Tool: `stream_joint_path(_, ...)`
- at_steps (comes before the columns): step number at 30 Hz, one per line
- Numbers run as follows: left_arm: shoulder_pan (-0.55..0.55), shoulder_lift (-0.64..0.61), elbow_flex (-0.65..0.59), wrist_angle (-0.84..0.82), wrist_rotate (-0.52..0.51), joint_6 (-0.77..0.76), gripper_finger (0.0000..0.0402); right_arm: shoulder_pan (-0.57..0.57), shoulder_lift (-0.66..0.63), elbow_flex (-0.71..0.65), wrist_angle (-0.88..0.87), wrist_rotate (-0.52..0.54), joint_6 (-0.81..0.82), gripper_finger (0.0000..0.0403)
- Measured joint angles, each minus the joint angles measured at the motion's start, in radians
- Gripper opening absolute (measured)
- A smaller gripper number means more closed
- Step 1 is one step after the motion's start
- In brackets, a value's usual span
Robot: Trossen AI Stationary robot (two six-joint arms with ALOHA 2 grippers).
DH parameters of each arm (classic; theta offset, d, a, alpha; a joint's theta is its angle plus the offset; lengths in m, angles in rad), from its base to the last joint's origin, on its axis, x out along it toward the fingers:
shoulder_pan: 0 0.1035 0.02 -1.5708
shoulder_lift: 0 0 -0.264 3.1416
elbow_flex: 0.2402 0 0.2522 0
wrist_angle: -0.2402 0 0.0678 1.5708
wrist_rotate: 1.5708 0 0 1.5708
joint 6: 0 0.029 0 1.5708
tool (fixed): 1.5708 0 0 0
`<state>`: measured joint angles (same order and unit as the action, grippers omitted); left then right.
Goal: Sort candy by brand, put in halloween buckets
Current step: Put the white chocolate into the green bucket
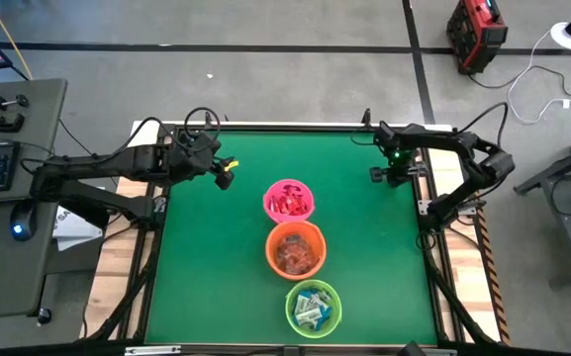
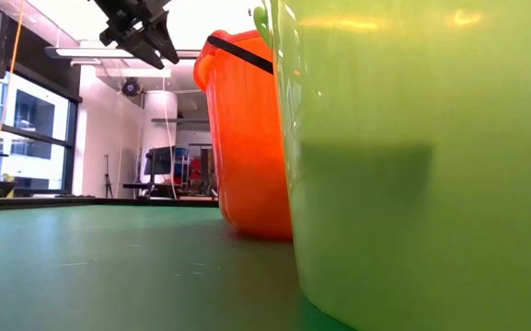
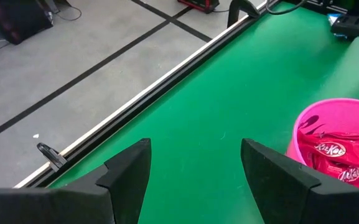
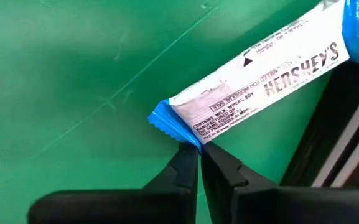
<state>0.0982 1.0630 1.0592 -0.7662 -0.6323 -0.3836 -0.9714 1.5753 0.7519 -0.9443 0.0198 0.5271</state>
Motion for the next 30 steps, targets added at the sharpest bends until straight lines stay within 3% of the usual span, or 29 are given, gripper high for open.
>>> stream_joint_path(12,0.0,0.0,0.0,0.0,0.0,0.001,0.0239,0.083,-0.105,-0.005,-0.014,0.07,-0.008,0.0)
stream_joint_path(18,0.0,0.0,0.0,0.0,0.0,0.002,0.0239,0.143,-0.246,-0.005,-0.065,0.028,-0.002,0.0)
stream_joint_path(30,0.002,0.0,0.0,0.0,-0.01,0.037,0.0239,0.304,-0.586,-0.003,-0.001,-0.109,0.18,0.0)
